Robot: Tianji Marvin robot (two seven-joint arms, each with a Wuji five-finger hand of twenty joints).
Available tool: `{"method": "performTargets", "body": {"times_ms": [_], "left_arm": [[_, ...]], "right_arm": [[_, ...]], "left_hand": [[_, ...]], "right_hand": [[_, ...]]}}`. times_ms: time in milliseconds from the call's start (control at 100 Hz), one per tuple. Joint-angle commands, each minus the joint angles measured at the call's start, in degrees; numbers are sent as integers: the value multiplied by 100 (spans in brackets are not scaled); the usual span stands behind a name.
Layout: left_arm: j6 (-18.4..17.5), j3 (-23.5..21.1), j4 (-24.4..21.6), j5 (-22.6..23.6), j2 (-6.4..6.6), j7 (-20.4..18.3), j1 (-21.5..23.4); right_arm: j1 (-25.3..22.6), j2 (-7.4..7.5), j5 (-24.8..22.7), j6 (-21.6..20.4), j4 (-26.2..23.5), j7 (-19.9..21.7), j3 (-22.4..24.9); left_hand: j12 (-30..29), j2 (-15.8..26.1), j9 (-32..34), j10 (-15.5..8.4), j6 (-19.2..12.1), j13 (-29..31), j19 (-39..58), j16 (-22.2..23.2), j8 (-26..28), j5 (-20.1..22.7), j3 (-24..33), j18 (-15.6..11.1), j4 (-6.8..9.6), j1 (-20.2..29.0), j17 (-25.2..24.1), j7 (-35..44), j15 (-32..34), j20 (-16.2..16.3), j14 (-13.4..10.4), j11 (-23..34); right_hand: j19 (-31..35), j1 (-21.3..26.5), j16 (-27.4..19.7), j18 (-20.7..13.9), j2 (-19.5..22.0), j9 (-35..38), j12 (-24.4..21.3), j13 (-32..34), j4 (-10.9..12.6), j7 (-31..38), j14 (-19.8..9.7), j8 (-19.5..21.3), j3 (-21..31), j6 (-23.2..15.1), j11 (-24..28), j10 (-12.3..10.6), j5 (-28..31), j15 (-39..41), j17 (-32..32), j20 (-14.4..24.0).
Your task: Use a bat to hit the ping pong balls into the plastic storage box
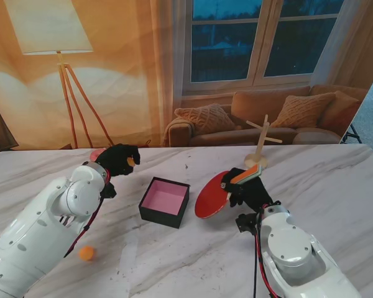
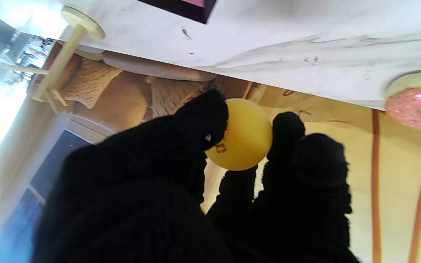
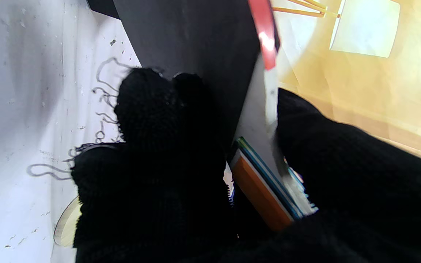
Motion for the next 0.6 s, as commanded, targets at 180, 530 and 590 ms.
{"method": "performTargets", "body": {"times_ms": [180, 530, 590], "left_arm": [[-77, 73, -416, -61, -19, -223, 15], [-75, 221, -702, -418, -36, -364, -58], [-47, 250, -718, -511, -45, -378, -82]], "right_arm": [[11, -18, 68, 4, -75, 88, 15], [95, -32, 180, -108, -105, 71, -56], [112, -37, 193, -126, -105, 58, -81]], "left_hand": [[265, 322, 373, 84, 220, 238, 293, 141, 243, 353, 170, -755, 124, 575, 22, 414, 374, 62, 494, 154], [309, 362, 388, 79, 226, 216, 282, 144, 259, 349, 107, -763, 140, 591, 19, 363, 371, 72, 475, 97], [307, 388, 374, 83, 234, 201, 273, 148, 261, 348, 85, -766, 141, 598, 8, 347, 366, 71, 484, 73]], "right_hand": [[-59, 303, 56, -318, 189, 92, 135, -176, 115, 164, -330, 78, 131, -123, 100, -266, 294, -54, -113, -14], [-60, 292, 62, -324, 193, 91, 157, -182, 113, 152, -336, 92, 131, -135, 80, -282, 290, -59, -110, -8], [-63, 294, 62, -326, 201, 89, 160, -189, 114, 150, -345, 95, 127, -148, 74, -299, 286, -66, -111, -8]]}}
